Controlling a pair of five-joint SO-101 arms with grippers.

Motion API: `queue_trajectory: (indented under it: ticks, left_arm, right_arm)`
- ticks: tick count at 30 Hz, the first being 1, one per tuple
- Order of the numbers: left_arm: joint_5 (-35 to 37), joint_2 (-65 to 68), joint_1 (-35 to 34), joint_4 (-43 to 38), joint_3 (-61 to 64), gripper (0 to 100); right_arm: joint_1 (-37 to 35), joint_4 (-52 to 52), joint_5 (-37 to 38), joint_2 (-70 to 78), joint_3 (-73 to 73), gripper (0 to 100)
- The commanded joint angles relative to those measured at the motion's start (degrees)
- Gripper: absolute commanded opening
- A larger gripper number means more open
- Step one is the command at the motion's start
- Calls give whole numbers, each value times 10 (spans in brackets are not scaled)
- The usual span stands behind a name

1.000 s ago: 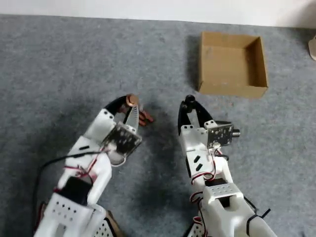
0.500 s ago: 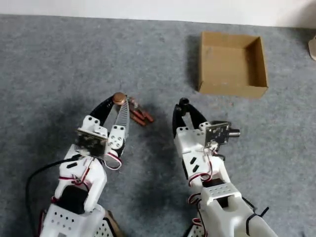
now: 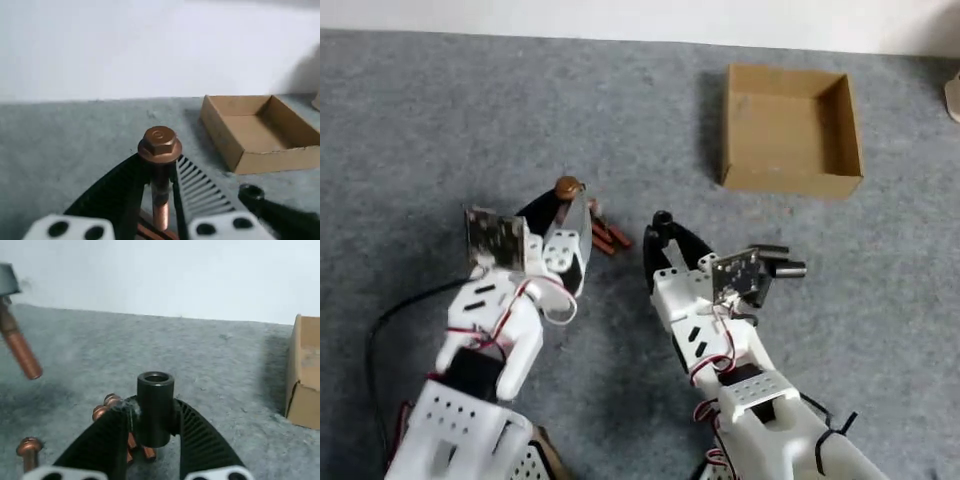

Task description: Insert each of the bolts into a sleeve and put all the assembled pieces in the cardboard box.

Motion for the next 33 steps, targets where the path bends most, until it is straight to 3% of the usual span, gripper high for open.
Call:
queue_trajectory:
  ticks: [1, 7, 19, 33]
  left_arm:
    - [56, 44, -1, -1, -71, 7]
    - [72, 96, 0, -99, -76, 6]
    - [69, 225, 80, -218, -80, 6]
    - [69, 197, 102, -203, -81, 6]
  right_arm:
    - [-10, 1, -7, -12, 77, 4]
    - [-33, 1, -8, -12, 77, 4]
    - [-49, 3, -12, -7, 77, 4]
    - [-55, 42, -37, -7, 77, 4]
